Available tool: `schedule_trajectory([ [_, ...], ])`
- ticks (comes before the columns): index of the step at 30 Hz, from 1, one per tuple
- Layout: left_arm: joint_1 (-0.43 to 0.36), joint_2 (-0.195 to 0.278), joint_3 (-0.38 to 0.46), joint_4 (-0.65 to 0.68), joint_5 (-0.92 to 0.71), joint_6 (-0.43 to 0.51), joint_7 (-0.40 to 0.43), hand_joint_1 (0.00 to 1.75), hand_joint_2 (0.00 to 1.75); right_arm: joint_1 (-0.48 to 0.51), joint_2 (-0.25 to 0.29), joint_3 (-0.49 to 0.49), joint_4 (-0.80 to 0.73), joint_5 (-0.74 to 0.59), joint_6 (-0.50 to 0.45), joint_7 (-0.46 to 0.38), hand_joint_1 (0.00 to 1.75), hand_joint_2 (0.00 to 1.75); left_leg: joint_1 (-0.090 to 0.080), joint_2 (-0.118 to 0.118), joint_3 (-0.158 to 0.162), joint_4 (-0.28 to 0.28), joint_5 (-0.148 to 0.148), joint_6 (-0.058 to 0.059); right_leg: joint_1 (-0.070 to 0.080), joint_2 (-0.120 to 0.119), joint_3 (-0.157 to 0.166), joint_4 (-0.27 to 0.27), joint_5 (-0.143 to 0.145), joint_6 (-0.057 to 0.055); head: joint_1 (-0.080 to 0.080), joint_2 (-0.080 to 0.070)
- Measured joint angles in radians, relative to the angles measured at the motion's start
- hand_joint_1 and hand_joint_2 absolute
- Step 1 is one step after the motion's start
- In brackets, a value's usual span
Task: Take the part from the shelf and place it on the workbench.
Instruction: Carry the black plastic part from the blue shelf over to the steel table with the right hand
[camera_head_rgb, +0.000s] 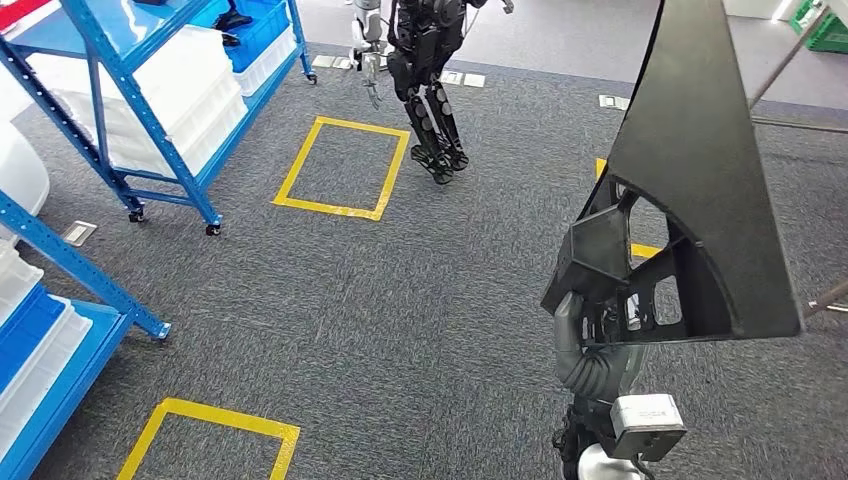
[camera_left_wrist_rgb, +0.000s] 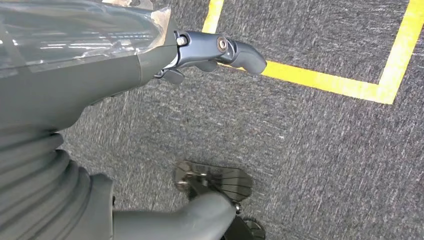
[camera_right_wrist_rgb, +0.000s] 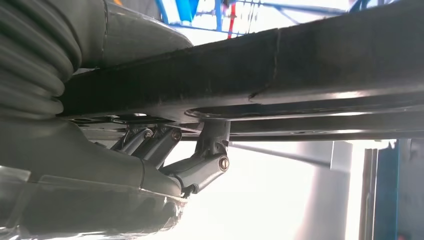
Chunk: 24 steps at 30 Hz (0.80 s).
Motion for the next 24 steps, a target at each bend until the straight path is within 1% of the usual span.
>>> schedule_trajectory([
  [1, 0.002, 0.004, 0.000, 0.000, 0.000, -0.002, 0.002, 0.00, 1.75, 0.001, 0.001, -0.002, -0.002, 0.000, -0.001, 0.001, 1.75, 1.75, 0.004, -0.020, 0.027, -0.065, 0.036, 0.000, 0.000, 0.013, -0.002, 0.005, -0.001, 0.001, 0.000, 0.000],
  [2, 0.004, 0.007, 0.000, 0.001, 0.000, -0.002, 0.005, 0.00, 1.75, 0.000, 0.002, -0.005, -0.004, 0.000, -0.002, 0.002, 1.75, 1.75, 0.006, -0.040, 0.051, -0.121, 0.061, 0.001, 0.003, 0.025, -0.005, 0.011, -0.003, 0.005, 0.000, 0.000],
  [3, 0.004, 0.009, 0.000, 0.001, 0.001, -0.001, 0.008, 0.00, 1.75, -0.001, 0.004, -0.007, -0.006, 0.000, -0.002, 0.004, 1.75, 1.75, 0.007, -0.054, 0.065, -0.157, 0.074, 0.003, 0.005, 0.035, -0.010, 0.017, -0.004, 0.010, 0.000, 0.000],
  [4, 0.004, 0.010, 0.001, 0.002, 0.001, 0.002, 0.012, 0.00, 1.75, -0.003, 0.006, -0.010, -0.008, 0.000, -0.002, 0.008, 1.75, 1.75, 0.004, -0.061, 0.070, -0.170, 0.075, 0.007, 0.006, 0.044, -0.014, 0.019, -0.004, 0.016, 0.001, 0.000],
  [5, 0.004, 0.010, 0.001, 0.002, 0.002, 0.004, 0.014, 0.00, 1.75, -0.005, 0.008, -0.012, -0.008, 0.000, -0.001, 0.012, 1.75, 1.75, -0.001, -0.053, 0.071, -0.172, 0.074, 0.012, 0.008, 0.053, -0.018, 0.019, -0.002, 0.024, 0.001, 0.000],
  [6, 0.004, 0.010, 0.002, 0.002, 0.002, 0.006, 0.015, 0.00, 1.75, -0.006, 0.009, -0.015, -0.009, 0.000, 0.000, 0.017, 1.75, 1.75, -0.004, -0.041, 0.073, -0.176, 0.078, 0.021, 0.007, 0.055, -0.023, 0.018, 0.000, 0.031, 0.001, 0.000],
  [7, 0.003, 0.009, 0.003, 0.002, 0.003, 0.008, 0.015, 0.00, 1.75, -0.008, 0.008, -0.019, -0.010, -0.001, 0.002, 0.022, 1.75, 1.75, -0.006, -0.031, 0.075, -0.181, 0.083, 0.030, 0.007, 0.042, -0.030, 0.025, -0.002, 0.036, 0.002, 0.000],
  [8, 0.003, 0.009, 0.004, 0.002, 0.004, 0.009, 0.016, 0.00, 1.75, -0.010, 0.008, -0.023, -0.010, -0.001, 0.004, 0.025, 1.75, 1.75, -0.006, -0.019, 0.077, -0.186, 0.087, 0.038, 0.007, 0.018, -0.043, 0.048, -0.014, 0.037, 0.003, 0.000],
  [9, 0.003, 0.009, 0.006, 0.002, 0.004, 0.011, 0.017, 0.00, 1.75, -0.013, 0.008, -0.027, -0.010, -0.002, 0.005, 0.026, 1.75, 1.75, -0.005, -0.006, 0.078, -0.191, 0.090, 0.045, 0.007, -0.011, -0.067, 0.092, -0.036, 0.037, 0.006, 0.000],
  [10, 0.005, 0.010, 0.007, 0.002, 0.004, 0.012, 0.019, 0.00, 1.75, -0.015, 0.008, -0.030, -0.010, -0.002, 0.007, 0.026, 1.75, 1.75, -0.007, 0.006, 0.079, -0.192, 0.090, 0.048, 0.005, -0.037, -0.095, 0.149, -0.063, 0.036, 0.007, 0.000],
  [11, 0.006, 0.010, 0.010, 0.002, 0.004, 0.013, 0.021, 0.00, 1.75, -0.017, 0.009, -0.032, -0.009, -0.003, 0.008, 0.026, 1.75, 1.75, -0.009, 0.020, 0.078, -0.192, 0.090, 0.050, 0.003, -0.048, -0.127, 0.213, -0.091, 0.036, 0.009, 0.000],
  [12, 0.008, 0.011, 0.012, 0.002, 0.004, 0.014, 0.022, 0.00, 1.75, -0.017, 0.009, -0.033, -0.009, -0.004, 0.009, 0.027, 1.75, 1.75, -0.010, 0.034, 0.078, -0.192, 0.089, 0.050, 0.000, -0.052, -0.151, 0.265, -0.109, 0.039, 0.009, 0.000],
  [13, 0.009, 0.011, 0.014, 0.002, 0.004, 0.015, 0.023, 0.00, 1.75, -0.017, 0.008, -0.034, -0.008, -0.004, 0.010, 0.027, 1.75, 1.75, -0.011, 0.048, 0.078, -0.192, 0.088, 0.050, -0.003, -0.054, -0.158, 0.284, -0.113, 0.045, 0.009, 0.000],
  [14, 0.009, 0.011, 0.016, 0.002, 0.004, 0.015, 0.023, 0.00, 1.75, -0.016, 0.008, -0.034, -0.008, -0.005, 0.011, 0.027, 1.75, 1.75, -0.012, 0.061, 0.078, -0.192, 0.087, 0.049, -0.006, -0.058, -0.148, 0.268, -0.105, 0.054, 0.010, 0.000],
  [15, 0.009, 0.011, 0.017, 0.002, 0.004, 0.015, 0.023, 0.00, 1.75, -0.016, 0.008, -0.035, -0.008, -0.005, 0.012, 0.027, 1.75, 1.75, -0.012, 0.073, 0.080, -0.192, 0.085, 0.046, -0.010, -0.067, -0.116, 0.215, -0.084, 0.063, 0.009, 0.000],
  [16, 0.009, 0.012, 0.017, 0.002, 0.004, 0.015, 0.023, 0.00, 1.75, -0.017, 0.009, -0.035, -0.008, -0.004, 0.013, 0.027, 1.75, 1.75, -0.012, 0.084, 0.084, -0.192, 0.082, 0.042, -0.013, -0.088, -0.075, 0.143, -0.062, 0.069, 0.010, 0.000],
  [17, 0.009, 0.012, 0.018, 0.002, 0.005, 0.016, 0.023, 0.00, 1.75, -0.017, 0.009, -0.035, -0.008, -0.003, 0.014, 0.027, 1.75, 1.75, -0.014, 0.094, 0.087, -0.192, 0.078, 0.036, -0.010, -0.108, -0.039, 0.083, -0.043, 0.071, 0.010, 0.000],
  [18, 0.009, 0.013, 0.020, 0.002, 0.005, 0.016, 0.023, 0.00, 1.75, -0.017, 0.011, -0.035, -0.008, -0.001, 0.015, 0.026, 1.75, 1.75, -0.016, 0.103, 0.092, -0.193, 0.075, 0.029, -0.007, -0.124, -0.015, 0.041, -0.031, 0.066, 0.009, 0.000],
  [19, 0.009, 0.014, 0.021, 0.001, 0.005, 0.017, 0.023, 0.00, 1.75, -0.018, 0.014, -0.036, -0.008, 0.000, 0.015, 0.024, 1.75, 1.75, -0.018, 0.111, 0.097, -0.195, 0.071, 0.022, -0.003, -0.131, -0.005, 0.024, -0.027, 0.058, 0.009, 0.000],
  [20, 0.008, 0.015, 0.023, 0.001, 0.006, 0.018, 0.023, 0.00, 1.75, -0.017, 0.017, -0.037, -0.008, 0.002, 0.016, 0.023, 1.75, 1.75, -0.018, 0.120, 0.102, -0.198, 0.069, 0.016, 0.003, -0.123, -0.005, 0.023, -0.025, 0.049, 0.008, 0.000],
  [21, 0.007, 0.015, 0.023, 0.001, 0.007, 0.018, 0.022, 0.00, 1.75, -0.017, 0.019, -0.039, -0.009, 0.003, 0.016, 0.022, 1.75, 1.75, -0.016, 0.128, 0.107, -0.200, 0.067, 0.010, 0.002, -0.110, -0.006, 0.020, -0.024, 0.040, 0.007, 0.000],
  [22, 0.006, 0.015, 0.024, 0.001, 0.007, 0.018, 0.020, 0.00, 1.75, -0.016, 0.022, -0.041, -0.011, 0.004, 0.016, 0.021, 1.75, 1.75, -0.013, 0.121, 0.110, -0.197, 0.062, 0.005, -0.001, -0.099, -0.005, 0.017, -0.022, 0.032, 0.005, 0.000],
  [23, 0.005, 0.014, 0.024, 0.000, 0.008, 0.018, 0.017, 0.00, 1.75, -0.015, 0.025, -0.044, -0.013, 0.006, 0.016, 0.020, 1.75, 1.75, -0.009, 0.102, 0.105, -0.183, 0.050, 0.001, -0.005, -0.088, -0.003, 0.014, -0.021, 0.024, 0.004, 0.000],
  [24, 0.004, 0.014, 0.025, 0.000, 0.008, 0.018, 0.015, 0.00, 1.75, -0.016, 0.028, -0.046, -0.015, 0.007, 0.017, 0.020, 1.75, 1.75, -0.007, 0.074, 0.090, -0.148, 0.027, -0.001, -0.009, -0.078, 0.000, 0.012, -0.019, 0.014, 0.002, 0.000],
])
